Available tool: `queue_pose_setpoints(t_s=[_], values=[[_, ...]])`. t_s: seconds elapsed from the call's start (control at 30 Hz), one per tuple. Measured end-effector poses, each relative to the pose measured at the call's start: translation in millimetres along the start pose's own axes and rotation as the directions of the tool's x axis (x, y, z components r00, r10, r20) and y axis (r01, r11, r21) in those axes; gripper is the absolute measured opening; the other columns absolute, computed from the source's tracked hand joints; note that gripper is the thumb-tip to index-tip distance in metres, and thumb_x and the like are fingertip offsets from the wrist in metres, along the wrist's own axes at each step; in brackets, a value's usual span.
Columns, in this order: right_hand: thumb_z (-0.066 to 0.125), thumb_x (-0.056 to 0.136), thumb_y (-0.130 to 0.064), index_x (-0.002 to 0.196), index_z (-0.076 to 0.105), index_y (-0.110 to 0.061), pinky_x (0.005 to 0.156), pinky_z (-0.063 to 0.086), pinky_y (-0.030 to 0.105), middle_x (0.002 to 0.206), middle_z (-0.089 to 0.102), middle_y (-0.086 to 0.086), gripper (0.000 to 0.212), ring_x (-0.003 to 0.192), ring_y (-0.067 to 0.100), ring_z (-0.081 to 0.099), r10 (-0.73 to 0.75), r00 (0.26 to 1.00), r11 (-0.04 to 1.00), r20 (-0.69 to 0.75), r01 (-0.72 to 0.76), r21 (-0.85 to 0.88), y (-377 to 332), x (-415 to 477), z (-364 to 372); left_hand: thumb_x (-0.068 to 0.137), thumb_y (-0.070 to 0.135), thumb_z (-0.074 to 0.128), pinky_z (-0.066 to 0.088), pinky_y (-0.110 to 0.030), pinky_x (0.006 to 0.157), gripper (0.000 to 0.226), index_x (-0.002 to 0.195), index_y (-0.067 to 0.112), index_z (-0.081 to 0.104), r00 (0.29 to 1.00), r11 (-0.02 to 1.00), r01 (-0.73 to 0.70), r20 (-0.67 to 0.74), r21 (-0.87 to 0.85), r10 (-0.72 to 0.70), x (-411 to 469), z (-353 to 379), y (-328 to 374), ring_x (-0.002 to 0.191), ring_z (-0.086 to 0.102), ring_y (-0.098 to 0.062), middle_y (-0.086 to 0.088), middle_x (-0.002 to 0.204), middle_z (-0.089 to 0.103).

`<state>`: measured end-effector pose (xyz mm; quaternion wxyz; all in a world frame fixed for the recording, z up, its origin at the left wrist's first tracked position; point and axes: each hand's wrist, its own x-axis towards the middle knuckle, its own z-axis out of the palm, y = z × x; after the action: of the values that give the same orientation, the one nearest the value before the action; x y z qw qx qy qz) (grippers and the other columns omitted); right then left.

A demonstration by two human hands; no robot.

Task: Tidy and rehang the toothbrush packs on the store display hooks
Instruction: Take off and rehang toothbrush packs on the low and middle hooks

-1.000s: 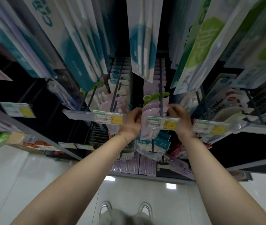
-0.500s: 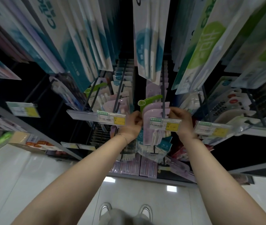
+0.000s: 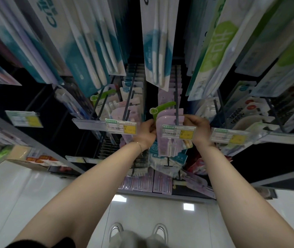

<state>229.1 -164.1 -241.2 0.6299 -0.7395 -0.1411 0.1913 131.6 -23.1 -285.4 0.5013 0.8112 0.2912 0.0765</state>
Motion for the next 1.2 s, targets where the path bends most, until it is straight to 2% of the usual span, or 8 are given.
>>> queue_pose_setpoints(t_s=[0.17, 0.47, 0.63, 0.7, 0.83, 0.93, 1.07, 1.2], values=[[0.060, 0.091, -0.010, 0.096, 0.071, -0.018, 0.053, 0.045, 0.006, 0.062, 0.063, -0.020, 0.014, 0.051, -0.012, 0.056, -0.031, 0.999, 0.998, -0.021, 0.029, -0.058, 0, 1, -2, 0.093, 0.010, 0.057, 0.049, -0.034, 0.088, 0.022, 0.115, 0.006, 0.061, 0.999, 0.999, 0.004, 0.049, -0.032, -0.003, -1, 1, 1, 0.103, 0.061, -0.025, -0.014, 0.111, 0.068], [0.057, 0.092, -0.005, 0.069, 0.068, -0.022, 0.059, 0.043, 0.022, 0.068, 0.063, -0.002, 0.030, 0.062, 0.007, 0.057, -0.031, 0.995, 0.996, 0.090, 0.038, -0.077, 4, 5, 2, 0.095, 0.010, 0.053, 0.042, -0.027, 0.089, 0.027, 0.121, 0.003, 0.057, 0.998, 0.998, 0.061, 0.030, 0.017, -0.062, -15, 0, -6, 0.112, 0.057, -0.026, -0.015, 0.121, 0.062], [0.055, 0.092, 0.001, 0.092, 0.067, -0.006, 0.058, 0.045, 0.010, 0.085, 0.063, 0.005, 0.014, 0.068, 0.004, 0.053, -0.005, 0.998, 0.989, 0.062, 0.014, -0.148, 17, -4, 2, 0.096, 0.024, 0.055, 0.050, -0.039, 0.093, 0.027, 0.117, 0.007, 0.060, 0.986, 0.983, 0.164, 0.014, 0.083, -0.166, -26, -15, -30, 0.104, 0.062, -0.029, -0.014, 0.112, 0.067], [0.055, 0.092, -0.001, 0.091, 0.067, -0.002, 0.067, 0.048, 0.015, 0.089, 0.065, 0.011, 0.012, 0.070, 0.010, 0.057, 0.007, 0.999, 0.975, 0.039, 0.002, -0.223, 32, -6, -3, 0.095, 0.019, 0.056, 0.051, -0.042, 0.093, 0.023, 0.113, 0.005, 0.061, 0.987, 0.983, 0.161, 0.002, 0.086, -0.161, -35, -22, -42, 0.100, 0.063, -0.030, -0.017, 0.106, 0.068], [0.057, 0.090, -0.018, 0.074, 0.063, -0.024, 0.080, 0.051, 0.044, 0.084, 0.067, 0.009, 0.019, 0.080, 0.027, 0.061, 0.192, 0.980, 0.954, -0.057, -0.200, -0.221, 63, -16, -4, 0.095, 0.017, 0.056, 0.053, -0.045, 0.090, 0.025, 0.119, 0.011, 0.059, 0.989, 0.978, 0.146, 0.001, 0.147, -0.148, -61, -37, -69, 0.097, 0.064, -0.029, -0.014, 0.103, 0.069], [0.055, 0.089, -0.016, 0.078, 0.061, -0.020, 0.081, 0.052, 0.043, 0.086, 0.067, 0.011, 0.014, 0.087, 0.032, 0.065, 0.277, 0.957, 0.911, -0.079, -0.288, -0.294, 76, -32, -1, 0.094, 0.022, 0.057, 0.054, -0.047, 0.086, 0.026, 0.118, 0.014, 0.059, 0.988, 0.971, 0.153, -0.001, 0.182, -0.156, -78, -44, -88, 0.093, 0.066, -0.028, -0.012, 0.099, 0.070], [0.056, 0.089, -0.012, 0.100, 0.062, 0.012, 0.069, 0.045, 0.033, 0.091, 0.065, 0.029, 0.027, 0.080, 0.031, 0.061, 0.379, 0.924, 0.855, -0.044, -0.368, -0.364, 99, -50, 0, 0.094, 0.017, 0.058, 0.053, -0.041, 0.090, 0.026, 0.120, 0.015, 0.060, 0.993, 0.980, 0.116, -0.031, 0.164, -0.113, -105, -49, -94, 0.096, 0.066, -0.020, -0.006, 0.104, 0.070], [0.066, 0.086, -0.021, 0.104, 0.065, -0.007, 0.086, 0.051, 0.040, 0.105, 0.067, 0.015, 0.023, 0.095, 0.029, 0.063, 0.434, 0.886, 0.816, 0.163, -0.309, -0.489, 107, -71, 18, 0.094, 0.016, 0.058, 0.054, -0.040, 0.091, 0.029, 0.123, 0.020, 0.059, 0.997, 0.986, 0.083, -0.005, 0.144, -0.083, -125, -57, -98, 0.099, 0.065, -0.013, 0.001, 0.108, 0.070]])
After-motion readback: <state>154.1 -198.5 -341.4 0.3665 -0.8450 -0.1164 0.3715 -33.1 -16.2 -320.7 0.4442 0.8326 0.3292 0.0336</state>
